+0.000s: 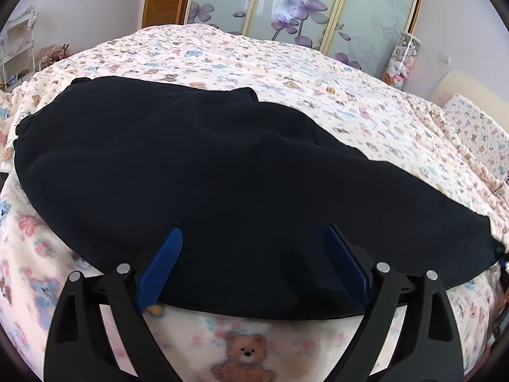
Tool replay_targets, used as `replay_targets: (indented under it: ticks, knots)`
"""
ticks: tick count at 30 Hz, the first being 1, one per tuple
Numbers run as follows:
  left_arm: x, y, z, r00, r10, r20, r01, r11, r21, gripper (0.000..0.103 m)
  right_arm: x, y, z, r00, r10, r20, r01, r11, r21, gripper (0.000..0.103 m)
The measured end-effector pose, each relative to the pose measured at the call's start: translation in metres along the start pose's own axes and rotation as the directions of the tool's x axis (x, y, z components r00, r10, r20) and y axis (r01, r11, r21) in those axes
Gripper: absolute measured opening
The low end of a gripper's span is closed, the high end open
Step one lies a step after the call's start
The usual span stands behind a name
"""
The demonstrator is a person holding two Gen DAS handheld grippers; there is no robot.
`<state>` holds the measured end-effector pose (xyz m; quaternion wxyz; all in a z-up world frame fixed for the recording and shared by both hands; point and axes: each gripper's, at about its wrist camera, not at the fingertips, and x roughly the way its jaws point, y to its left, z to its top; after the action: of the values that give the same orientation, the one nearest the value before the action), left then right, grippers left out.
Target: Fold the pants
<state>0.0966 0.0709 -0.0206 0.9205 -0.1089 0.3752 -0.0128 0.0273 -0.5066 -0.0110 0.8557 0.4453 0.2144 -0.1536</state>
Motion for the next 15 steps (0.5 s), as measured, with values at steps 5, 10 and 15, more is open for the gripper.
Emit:
replay_targets:
  ticks: [5,10,15]
  knots:
    - [0.003,-0.002,-0.001,1.0,0.004,-0.012,-0.004,1.0,0.013,0.094,-0.011,0.067,-0.005,0.991,0.135,0.013,-0.131,0.978,-0.159,0.011]
    - [0.004,-0.001,-0.001,1.0,-0.005,-0.02,0.005,1.0,0.003,0.095,-0.01,0.132,-0.033,0.962,0.264,-0.074,-0.274,0.924,-0.265,0.011]
    - [0.004,0.0,-0.001,1.0,-0.014,-0.021,0.014,1.0,-0.008,0.095,0.012,0.198,-0.092,0.891,0.371,-0.262,-0.442,0.84,-0.314,0.011]
